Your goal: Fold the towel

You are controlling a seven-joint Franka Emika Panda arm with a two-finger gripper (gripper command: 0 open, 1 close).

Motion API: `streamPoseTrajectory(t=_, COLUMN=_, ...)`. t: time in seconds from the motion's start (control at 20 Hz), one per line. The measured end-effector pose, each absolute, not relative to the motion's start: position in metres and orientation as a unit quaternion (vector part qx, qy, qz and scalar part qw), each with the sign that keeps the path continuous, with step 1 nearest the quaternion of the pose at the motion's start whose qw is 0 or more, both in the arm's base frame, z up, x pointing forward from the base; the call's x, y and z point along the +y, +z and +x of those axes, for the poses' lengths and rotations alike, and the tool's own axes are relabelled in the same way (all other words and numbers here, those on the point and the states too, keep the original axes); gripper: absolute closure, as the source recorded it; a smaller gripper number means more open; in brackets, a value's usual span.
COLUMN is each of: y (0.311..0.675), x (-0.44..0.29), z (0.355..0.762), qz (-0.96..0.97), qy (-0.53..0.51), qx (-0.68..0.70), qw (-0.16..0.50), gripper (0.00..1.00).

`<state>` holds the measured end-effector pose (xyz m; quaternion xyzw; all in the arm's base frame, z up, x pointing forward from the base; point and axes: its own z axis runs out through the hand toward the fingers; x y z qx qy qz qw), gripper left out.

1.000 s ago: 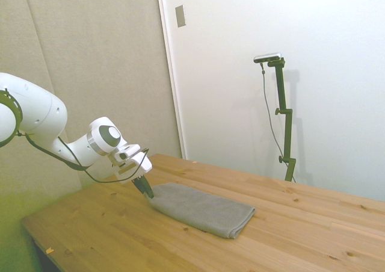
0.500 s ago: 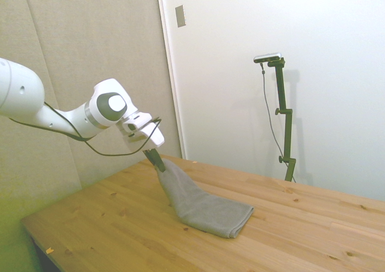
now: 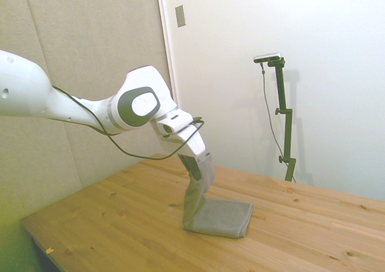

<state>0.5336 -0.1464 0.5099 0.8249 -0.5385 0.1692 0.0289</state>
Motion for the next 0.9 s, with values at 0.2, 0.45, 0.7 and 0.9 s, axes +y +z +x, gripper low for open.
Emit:
streamPoseTrajectory(t=0.2, y=0.511, x=-0.169, z=0.529, qz=0.82, qy=0.168, qx=-0.547, qw=0.024, gripper=0.0)
streamPoseTrajectory(t=0.45, y=0.494, x=-0.194, z=0.531, qz=0.82, qy=0.139, qx=-0.554, qw=-0.022, gripper=0.0)
streamPoseTrajectory(t=0.7, y=0.487, x=-0.217, z=0.537, qz=0.822, qy=0.134, qx=-0.553, qw=-0.029, gripper=0.0)
streamPoseTrajectory(t=0.9, y=0.495, x=-0.219, z=0.542, qz=0.826, qy=0.156, qx=-0.54, qw=-0.045, gripper=0.0)
